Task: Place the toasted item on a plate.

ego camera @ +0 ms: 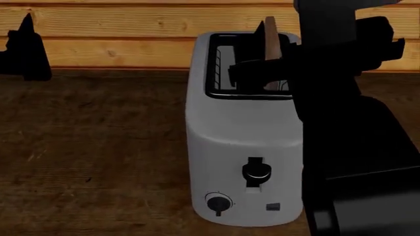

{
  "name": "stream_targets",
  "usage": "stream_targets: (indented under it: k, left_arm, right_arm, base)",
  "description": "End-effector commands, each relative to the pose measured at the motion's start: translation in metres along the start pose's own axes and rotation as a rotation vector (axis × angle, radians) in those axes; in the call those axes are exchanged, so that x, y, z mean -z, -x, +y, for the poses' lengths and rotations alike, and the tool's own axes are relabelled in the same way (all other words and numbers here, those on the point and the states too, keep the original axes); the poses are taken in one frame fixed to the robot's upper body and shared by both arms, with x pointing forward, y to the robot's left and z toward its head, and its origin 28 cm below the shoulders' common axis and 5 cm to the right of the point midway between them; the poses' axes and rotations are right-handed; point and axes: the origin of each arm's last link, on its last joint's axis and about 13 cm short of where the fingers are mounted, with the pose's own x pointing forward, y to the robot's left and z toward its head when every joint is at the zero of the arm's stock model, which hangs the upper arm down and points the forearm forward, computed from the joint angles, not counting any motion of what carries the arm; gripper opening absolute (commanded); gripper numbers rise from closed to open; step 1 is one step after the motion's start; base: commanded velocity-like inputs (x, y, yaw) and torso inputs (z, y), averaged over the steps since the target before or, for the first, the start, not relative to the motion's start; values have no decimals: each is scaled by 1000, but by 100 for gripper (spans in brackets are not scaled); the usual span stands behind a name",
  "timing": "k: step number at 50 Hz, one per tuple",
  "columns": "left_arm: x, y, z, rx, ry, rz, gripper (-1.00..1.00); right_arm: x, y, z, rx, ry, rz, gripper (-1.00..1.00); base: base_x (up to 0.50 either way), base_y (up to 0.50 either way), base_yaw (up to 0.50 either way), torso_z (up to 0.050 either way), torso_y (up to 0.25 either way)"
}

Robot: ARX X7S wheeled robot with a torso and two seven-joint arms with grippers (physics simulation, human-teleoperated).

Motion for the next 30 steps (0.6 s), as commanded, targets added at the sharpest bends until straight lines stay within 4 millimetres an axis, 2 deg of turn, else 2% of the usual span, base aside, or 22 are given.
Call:
stream_targets:
  k: [1, 4, 9, 17, 22, 30]
  left_arm:
    - [1, 1, -2, 0, -11, 8, 100]
    - [0, 3, -2, -8, -2, 12, 100]
    - [-1, 5, -1, -29, 0, 12, 100]
    - [-1, 9, 1, -61, -15, -5, 100]
    - [-2, 17, 0, -51, -2, -17, 100]
    - [-3, 27, -4, -29, -3, -31, 100]
  right_arm:
    - [2, 0, 1, -7, -3, 19, 100]
    - [2, 1, 1, -6, 0, 22, 100]
    - [2, 3, 5, -17, -10, 46, 100]
    - [-10, 8, 9, -82, -68, 94, 100]
    - [-17, -1, 7, -96, -81, 138, 100]
    - [-23, -26, 7, -118, -86, 257, 100]
  base:
    - [0, 0, 0, 50, 12]
    - [0, 0, 0, 36, 8]
    - [0, 0, 0, 0, 0]
    - [0, 0, 0, 0, 0]
    - [0, 0, 0, 0, 0]
    - [0, 0, 0, 0, 0]
